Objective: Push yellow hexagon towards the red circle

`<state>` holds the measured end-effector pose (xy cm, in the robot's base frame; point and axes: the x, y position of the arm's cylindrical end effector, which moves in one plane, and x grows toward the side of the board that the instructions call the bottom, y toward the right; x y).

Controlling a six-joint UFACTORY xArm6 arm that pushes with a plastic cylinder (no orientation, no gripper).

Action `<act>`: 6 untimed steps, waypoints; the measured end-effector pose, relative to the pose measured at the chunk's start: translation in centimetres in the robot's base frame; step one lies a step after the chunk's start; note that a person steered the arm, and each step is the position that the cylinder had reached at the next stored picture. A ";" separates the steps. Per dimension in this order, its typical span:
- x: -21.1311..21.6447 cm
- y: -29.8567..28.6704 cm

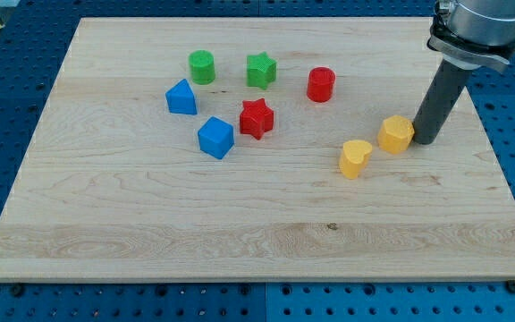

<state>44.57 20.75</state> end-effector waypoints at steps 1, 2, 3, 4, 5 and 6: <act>2.2 0.5; 5.0 0.9; 4.2 0.9; 2.6 0.1; 1.7 -1.1; 1.7 -2.5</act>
